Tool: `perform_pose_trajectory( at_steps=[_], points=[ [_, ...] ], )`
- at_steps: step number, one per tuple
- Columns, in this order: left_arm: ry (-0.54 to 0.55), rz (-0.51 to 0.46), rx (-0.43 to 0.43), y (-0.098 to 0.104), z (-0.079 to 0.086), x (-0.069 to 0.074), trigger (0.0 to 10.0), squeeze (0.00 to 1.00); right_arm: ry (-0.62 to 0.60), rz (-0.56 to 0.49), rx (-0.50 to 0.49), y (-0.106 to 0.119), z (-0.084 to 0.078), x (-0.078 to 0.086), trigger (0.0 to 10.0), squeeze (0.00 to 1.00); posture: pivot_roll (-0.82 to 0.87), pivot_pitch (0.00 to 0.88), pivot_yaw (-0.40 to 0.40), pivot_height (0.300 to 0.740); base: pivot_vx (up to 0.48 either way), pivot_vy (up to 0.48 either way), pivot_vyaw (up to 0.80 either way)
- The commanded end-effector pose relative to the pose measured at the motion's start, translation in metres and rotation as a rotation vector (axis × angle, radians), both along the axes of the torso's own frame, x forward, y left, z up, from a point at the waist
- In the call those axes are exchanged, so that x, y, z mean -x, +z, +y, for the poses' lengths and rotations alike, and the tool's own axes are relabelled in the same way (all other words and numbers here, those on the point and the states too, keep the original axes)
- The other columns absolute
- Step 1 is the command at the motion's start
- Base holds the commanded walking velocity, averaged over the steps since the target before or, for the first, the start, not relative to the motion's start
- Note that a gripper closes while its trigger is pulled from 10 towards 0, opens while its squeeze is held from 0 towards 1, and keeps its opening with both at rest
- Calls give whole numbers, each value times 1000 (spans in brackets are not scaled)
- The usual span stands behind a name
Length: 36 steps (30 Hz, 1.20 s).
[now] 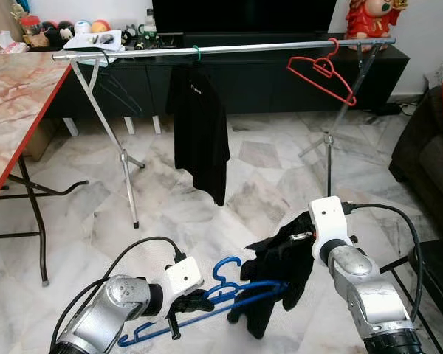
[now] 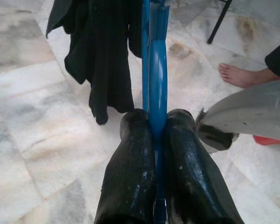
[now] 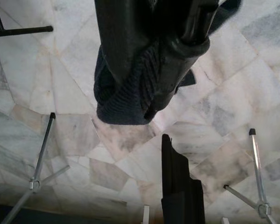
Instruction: Hang hanger
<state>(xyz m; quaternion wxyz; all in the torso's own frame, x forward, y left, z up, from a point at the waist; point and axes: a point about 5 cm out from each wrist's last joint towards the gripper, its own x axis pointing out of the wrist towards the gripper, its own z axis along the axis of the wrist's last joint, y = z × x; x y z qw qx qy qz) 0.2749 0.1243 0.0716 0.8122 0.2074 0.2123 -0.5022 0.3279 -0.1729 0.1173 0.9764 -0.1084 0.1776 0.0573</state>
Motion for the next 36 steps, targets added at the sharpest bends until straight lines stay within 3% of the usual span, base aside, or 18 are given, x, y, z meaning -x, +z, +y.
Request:
perform_pose_trajectory(
  at_steps=[1,6,8,12,21,29,36],
  points=[
    [31,-51,-38,3,3,-8,10000,0,6,-52,9,11,-1,-4,10000,0,-17,133,-13,740,0,0,0],
    [86,-86,-81,1,9,-16,10000,0,10,-54,12,11,-1,-5,10000,0,-21,134,-13,740,0,0,0],
    [98,-117,-136,-1,14,-20,10000,0,12,-53,14,11,-1,-4,10000,0,-20,135,-14,740,0,0,0],
    [113,-127,-139,-2,15,-21,10000,0,15,-52,14,11,-1,-4,10000,0,-20,135,-15,740,0,0,0],
    [100,-136,39,11,-2,-23,10000,0,34,-52,9,11,3,-4,10000,0,-20,135,-17,740,0,0,0],
    [65,-108,88,14,-7,-20,10000,0,41,-50,6,11,5,-4,10000,0,-19,130,-17,740,0,0,0],
    [-27,-14,98,14,-8,-7,10000,0,43,-44,6,8,5,-4,10000,0,-17,127,-16,740,0,0,0]
  ],
)
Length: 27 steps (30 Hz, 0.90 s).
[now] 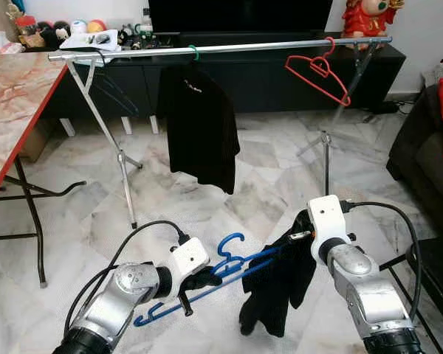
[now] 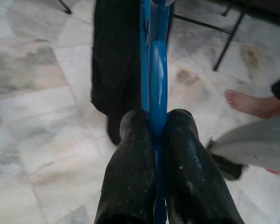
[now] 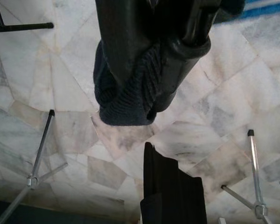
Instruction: Hang hanger
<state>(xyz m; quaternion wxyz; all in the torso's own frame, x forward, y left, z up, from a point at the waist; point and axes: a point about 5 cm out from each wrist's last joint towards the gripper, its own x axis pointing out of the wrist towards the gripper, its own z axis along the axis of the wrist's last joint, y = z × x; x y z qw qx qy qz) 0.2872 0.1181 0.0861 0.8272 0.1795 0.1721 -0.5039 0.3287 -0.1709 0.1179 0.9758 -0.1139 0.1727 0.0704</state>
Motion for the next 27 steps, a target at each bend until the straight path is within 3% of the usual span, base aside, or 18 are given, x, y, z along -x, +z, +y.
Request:
perform_pose_trajectory(
  at_steps=[1,8,10,14,20,27],
  points=[
    [-45,33,5,-1,-3,7,10000,0,15,-36,0,7,3,-3,10000,0,-16,125,-16,740,0,0,0],
    [-41,25,-1,-1,-4,6,10000,0,16,-34,-1,6,4,-3,10000,0,-17,122,-16,740,0,0,0],
    [27,-47,-33,0,-4,-4,10000,0,18,-35,-1,7,4,-3,10000,0,-17,119,-15,740,0,0,0],
    [88,-75,-34,1,-6,-11,10000,0,19,-39,-4,8,6,-4,10000,0,-20,120,-15,740,0,0,0],
    [89,-74,-38,1,-6,-11,10000,0,21,-37,-5,7,6,-3,10000,0,-20,123,-15,740,0,0,0],
    [31,-35,40,4,-12,-3,10000,0,41,-32,-5,6,8,-2,10000,0,-17,127,-16,740,0,0,0]
  ],
)
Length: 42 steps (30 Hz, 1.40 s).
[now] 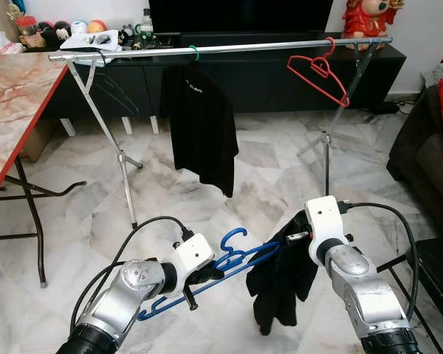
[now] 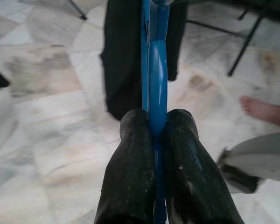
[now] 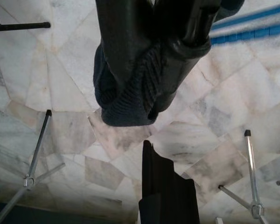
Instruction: Hang hanger
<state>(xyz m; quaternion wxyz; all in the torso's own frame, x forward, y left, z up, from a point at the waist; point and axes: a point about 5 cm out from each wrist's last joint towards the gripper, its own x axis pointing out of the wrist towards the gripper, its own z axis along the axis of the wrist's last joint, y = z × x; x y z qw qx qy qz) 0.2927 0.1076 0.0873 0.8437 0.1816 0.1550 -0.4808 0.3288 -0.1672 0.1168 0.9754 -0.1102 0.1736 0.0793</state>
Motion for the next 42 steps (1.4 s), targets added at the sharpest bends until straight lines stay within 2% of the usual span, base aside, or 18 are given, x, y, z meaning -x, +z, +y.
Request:
perform_pose_trajectory(
  at_steps=[1,5,10,14,19,22,27,32,37,42],
  points=[
    [-23,12,39,4,-2,3,10000,0,40,-35,2,8,6,-2,10000,0,-17,127,-16,740,0,0,0],
    [-41,23,108,11,-5,5,10000,0,116,-27,2,7,14,1,10000,0,-17,129,-16,740,0,0,0],
    [-1,-14,148,17,-5,-1,10000,0,121,-23,2,6,15,2,10000,0,-17,131,-16,740,0,0,0],
    [41,-46,148,19,-4,-7,10000,0,129,-21,2,6,15,2,10000,0,-18,132,-16,740,0,0,0],
    [94,-100,87,16,-1,-13,10000,0,136,-20,5,6,15,2,10000,0,-20,134,-16,740,0,0,0],
    [161,-143,92,19,3,-20,10000,0,132,-21,18,6,14,2,10000,0,-21,135,-16,740,0,0,0],
    [162,-158,123,24,2,-21,10000,0,123,-23,19,6,13,2,10000,0,-19,136,-16,740,0,0,0],
    [180,-171,118,24,5,-23,10000,0,45,-35,33,6,2,-2,10000,0,-17,137,-16,740,0,0,0],
    [107,-123,105,21,8,-14,10000,0,-69,-49,123,5,-19,-6,10000,0,-15,138,-15,740,0,0,0],
    [108,-121,109,22,10,-13,10000,0,-84,-48,130,3,-23,-6,10000,0,-14,138,-14,740,0,0,0]
  ],
)
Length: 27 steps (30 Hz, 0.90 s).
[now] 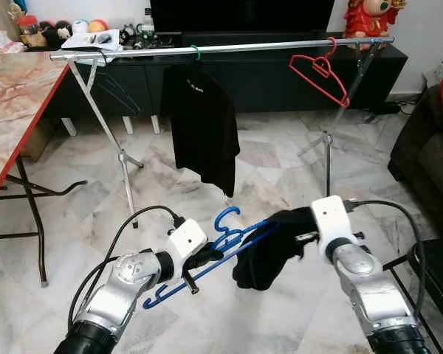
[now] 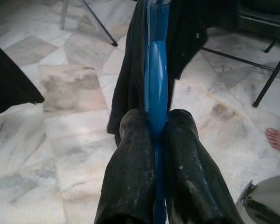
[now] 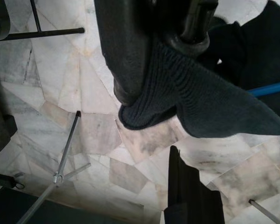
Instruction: Hang hanger
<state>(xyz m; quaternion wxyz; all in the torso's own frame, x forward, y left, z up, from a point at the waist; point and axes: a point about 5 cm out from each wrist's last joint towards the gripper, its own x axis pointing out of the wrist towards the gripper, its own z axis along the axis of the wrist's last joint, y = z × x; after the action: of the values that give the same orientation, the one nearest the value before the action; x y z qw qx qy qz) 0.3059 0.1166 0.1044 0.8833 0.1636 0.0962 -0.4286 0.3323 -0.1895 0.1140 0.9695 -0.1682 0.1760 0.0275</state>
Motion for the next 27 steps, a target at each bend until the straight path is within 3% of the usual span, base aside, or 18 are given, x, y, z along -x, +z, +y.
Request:
perform_pose_trajectory(
  at_steps=[1,9,12,17,21,27],
  points=[
    [-4,-7,25,5,2,0,10000,0,4,-30,1,5,0,-2,10000,0,-14,139,-14,740,0,0,0],
    [-73,32,109,10,-7,6,10000,0,59,-20,-8,1,11,-2,10000,0,-13,138,-14,740,0,0,0],
    [-162,97,162,12,-14,16,10000,0,105,-23,-11,2,17,-2,10000,0,-14,135,-15,740,0,0,0],
    [-235,168,154,7,-15,25,10000,0,141,-28,-14,4,21,-2,10000,0,-14,135,-15,740,0,0,0],
    [-227,175,154,5,-14,26,10000,0,181,-27,-16,6,26,-2,10000,0,-17,130,-15,740,0,0,0],
    [-207,155,164,8,-15,23,10000,0,336,-5,-12,8,40,5,10000,0,-22,125,-17,740,0,0,0]
  ],
)
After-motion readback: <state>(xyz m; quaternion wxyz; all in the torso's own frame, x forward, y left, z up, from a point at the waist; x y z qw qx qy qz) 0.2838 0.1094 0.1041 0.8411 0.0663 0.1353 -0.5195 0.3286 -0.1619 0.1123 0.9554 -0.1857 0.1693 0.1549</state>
